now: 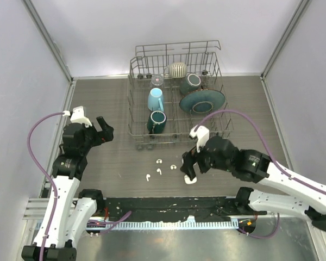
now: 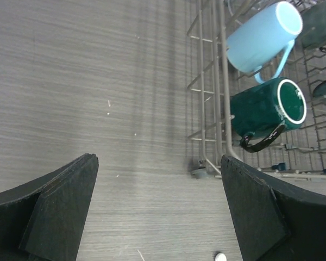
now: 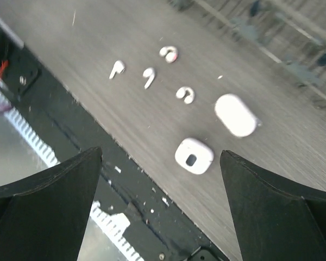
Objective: Insert the wireless bluetooth earbuds into the charging case
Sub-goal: Pick up the charging case at the center of the board.
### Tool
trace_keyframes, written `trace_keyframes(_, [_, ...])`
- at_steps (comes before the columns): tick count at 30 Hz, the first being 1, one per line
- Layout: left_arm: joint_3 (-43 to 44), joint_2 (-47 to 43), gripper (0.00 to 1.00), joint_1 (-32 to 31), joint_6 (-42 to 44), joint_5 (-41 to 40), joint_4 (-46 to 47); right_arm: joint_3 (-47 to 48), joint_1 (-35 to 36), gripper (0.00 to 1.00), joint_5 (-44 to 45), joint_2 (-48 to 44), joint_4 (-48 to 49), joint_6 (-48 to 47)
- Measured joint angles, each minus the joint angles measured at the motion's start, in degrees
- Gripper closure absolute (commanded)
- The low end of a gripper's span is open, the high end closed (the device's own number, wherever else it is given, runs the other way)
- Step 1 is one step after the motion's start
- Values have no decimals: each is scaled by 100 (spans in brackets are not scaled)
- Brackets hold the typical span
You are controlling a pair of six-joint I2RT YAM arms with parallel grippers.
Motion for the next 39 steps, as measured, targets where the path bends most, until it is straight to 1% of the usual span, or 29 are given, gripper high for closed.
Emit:
trace_keyframes(2, [0, 35, 0, 0, -7, -94, -153, 79, 787, 4, 466, 208, -166, 79])
trace_keyframes(5, [0, 144, 0, 0, -7, -136, -308, 356, 1572, 4, 1276, 879, -470, 496])
trace_keyframes(8, [0, 210, 0, 0, -4, -151, -420, 345, 2127, 4, 2087, 1731, -553, 1241])
trace_keyframes(10, [0, 208, 0, 0, -2, -157, -463, -15, 2330, 4, 2452, 1985, -527, 1893])
trace_keyframes(13, [0, 203, 0, 0, -4, -201, -490, -649, 2369, 4, 2874, 1606, -573, 2774])
trace_keyframes(15, [0, 203, 0, 0, -9, -243, -496, -1143, 2354, 4, 3176, 1010, -546, 3412])
trace_keyframes(18, [0, 205, 0, 0, -13, -299, -507, -1661, 2352, 4, 3418, 472, -363, 4026])
trace_keyframes(21, [0, 208, 0, 0, -44, -299, -509, -1991, 2354, 6, 3517, 424, -92, 4457])
trace_keyframes(23, [0, 208, 0, 0, -83, -306, -509, -2159, 2354, 9, 3526, 474, 122, 4708])
trace_keyframes(25, [0, 205, 0, 0, -155, -323, -509, -2321, 2354, 12, 3530, 490, 323, 4920])
trace_keyframes(28, [-11, 188, 0, 0, -219, -350, -507, -2599, 2337, 19, 3530, 452, 658, 5143])
trace_keyframes(32, [-46, 87, 0, 0, -337, -391, -503, -2872, 2170, 21, 3475, 439, 962, 5305])
trace_keyframes(34, [-105, 0, 0, 0, -393, -413, -496, -2931, 2087, 23, 3436, 492, 1099, 5318])
trace_keyframes(39, [-328, -240, 0, 0, -621, -584, -474, -2931, 2022, 26, 3316, 933, 1440, 5322])
